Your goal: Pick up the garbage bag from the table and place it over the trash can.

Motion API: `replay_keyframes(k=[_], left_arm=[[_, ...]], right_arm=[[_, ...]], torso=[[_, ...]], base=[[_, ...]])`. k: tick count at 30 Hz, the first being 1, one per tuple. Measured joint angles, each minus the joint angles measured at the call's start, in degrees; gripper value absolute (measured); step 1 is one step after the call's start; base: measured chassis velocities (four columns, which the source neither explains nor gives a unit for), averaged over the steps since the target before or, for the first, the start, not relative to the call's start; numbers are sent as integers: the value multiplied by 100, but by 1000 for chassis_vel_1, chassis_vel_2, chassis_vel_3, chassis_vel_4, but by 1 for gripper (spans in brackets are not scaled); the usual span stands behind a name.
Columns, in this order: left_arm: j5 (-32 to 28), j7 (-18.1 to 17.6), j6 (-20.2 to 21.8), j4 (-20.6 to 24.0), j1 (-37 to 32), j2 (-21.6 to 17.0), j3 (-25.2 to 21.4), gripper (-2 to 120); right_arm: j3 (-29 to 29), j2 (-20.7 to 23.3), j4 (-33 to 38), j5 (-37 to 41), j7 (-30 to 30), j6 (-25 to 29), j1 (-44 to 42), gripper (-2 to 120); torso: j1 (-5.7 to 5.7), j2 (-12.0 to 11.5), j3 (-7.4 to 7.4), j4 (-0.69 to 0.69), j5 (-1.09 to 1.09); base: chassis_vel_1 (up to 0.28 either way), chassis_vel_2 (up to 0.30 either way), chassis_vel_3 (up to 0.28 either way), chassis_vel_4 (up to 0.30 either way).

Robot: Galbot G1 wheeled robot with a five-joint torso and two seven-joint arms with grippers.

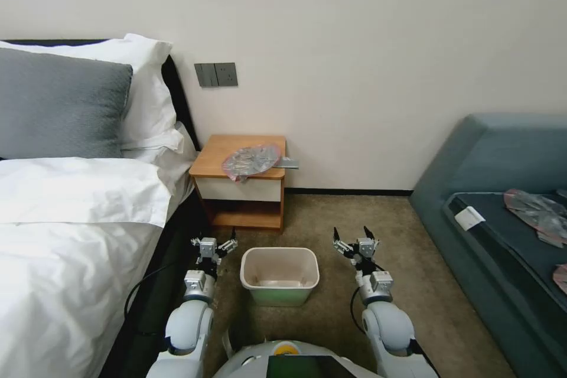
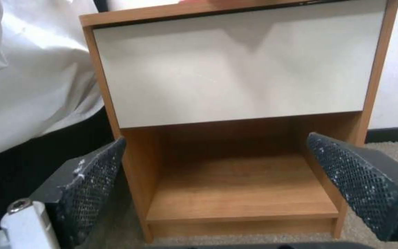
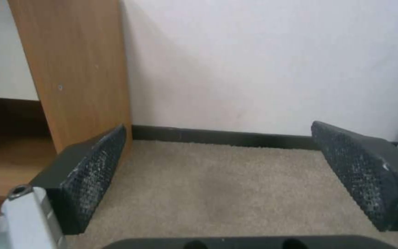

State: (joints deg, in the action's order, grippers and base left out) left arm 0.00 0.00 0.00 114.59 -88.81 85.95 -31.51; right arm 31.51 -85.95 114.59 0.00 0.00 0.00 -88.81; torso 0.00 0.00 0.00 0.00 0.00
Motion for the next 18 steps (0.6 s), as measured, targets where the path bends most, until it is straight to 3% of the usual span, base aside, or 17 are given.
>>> replay_keyframes(k=[18], left_arm=[[0, 0, 0, 0, 0, 0, 0, 100]], right_arm=[[0, 0, 0, 0, 0, 0, 0, 100]], torso=[[0, 0, 0, 0, 0]], base=[[0, 0, 0, 0]])
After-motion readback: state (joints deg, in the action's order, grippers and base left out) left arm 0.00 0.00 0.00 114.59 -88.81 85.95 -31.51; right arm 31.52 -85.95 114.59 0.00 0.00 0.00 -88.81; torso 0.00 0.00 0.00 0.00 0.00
